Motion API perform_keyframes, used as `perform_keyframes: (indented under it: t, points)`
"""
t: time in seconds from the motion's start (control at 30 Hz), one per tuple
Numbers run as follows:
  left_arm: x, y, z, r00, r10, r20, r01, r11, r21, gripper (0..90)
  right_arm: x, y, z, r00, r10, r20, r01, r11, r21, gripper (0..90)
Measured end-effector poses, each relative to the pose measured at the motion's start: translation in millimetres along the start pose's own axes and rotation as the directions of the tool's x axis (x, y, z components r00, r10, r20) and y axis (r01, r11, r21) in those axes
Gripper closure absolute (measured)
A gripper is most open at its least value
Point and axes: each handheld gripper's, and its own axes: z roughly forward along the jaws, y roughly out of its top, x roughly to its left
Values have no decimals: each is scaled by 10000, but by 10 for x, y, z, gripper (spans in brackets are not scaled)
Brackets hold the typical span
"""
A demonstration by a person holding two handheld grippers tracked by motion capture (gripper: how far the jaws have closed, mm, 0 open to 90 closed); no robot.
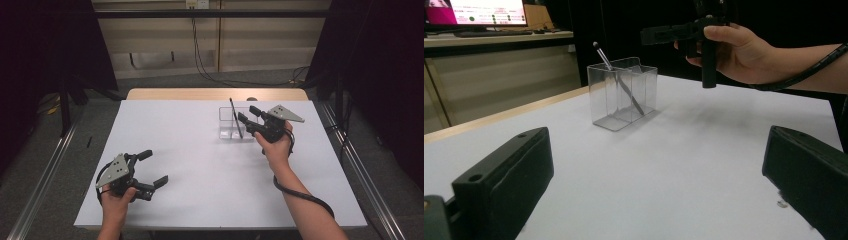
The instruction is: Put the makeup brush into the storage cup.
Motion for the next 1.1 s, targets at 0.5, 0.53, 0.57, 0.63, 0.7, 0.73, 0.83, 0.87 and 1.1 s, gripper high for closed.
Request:
perform_keyframes:
  t: [0.5, 0.53, 0.57, 0.63, 0.7, 0.73, 0.83, 0.87, 1.1]
  points:
    - [9, -18, -3, 10000, -60, -16, 60, 10000, -36, 0, 17, 28, -59, 9993, -53, -374, 57, 9999, 107, 200]
    - [12, -19, -4, 10000, -50, -14, 50, 10000, -11, 0, 22, 34, -58, 9990, -91, -430, 95, 9999, 83, 185]
    - [13, -21, -3, 10000, -61, -16, 61, 10000, -12, 0, 27, 38, -62, 9991, -104, -422, 108, 9999, 95, 178]
    - [18, -24, -2, 10000, -68, 10, 68, 10000, -25, 0, 34, 48, -63, 9986, -145, -503, 149, 9999, 79, 155]
    - [20, -23, 1, 10000, -71, -1, 71, 10000, -31, 0, 44, 57, -69, 9985, -148, -534, 154, 9998, 120, 142]
    - [21, -22, 4, 10000, -92, 20, 92, 9999, -55, 0, 45, 62, -72, 9984, -200, -534, 209, 9997, 149, 131]
    - [26, -15, 18, 10000, -51, 46, 51, 10000, -54, 0, 51, 70, -85, 9980, -194, -601, 203, 9997, 147, 108]
    - [28, -12, 25, 10000, -9, 27, 9, 10000, -47, 0, 53, 69, -89, 9979, -222, -612, 234, 9996, 183, 102]
    - [42, -6, 67, 9999, -48, 125, 49, 9999, -116, 0, 58, 44, -131, 9969, -268, -733, 292, 9990, 325, 56]
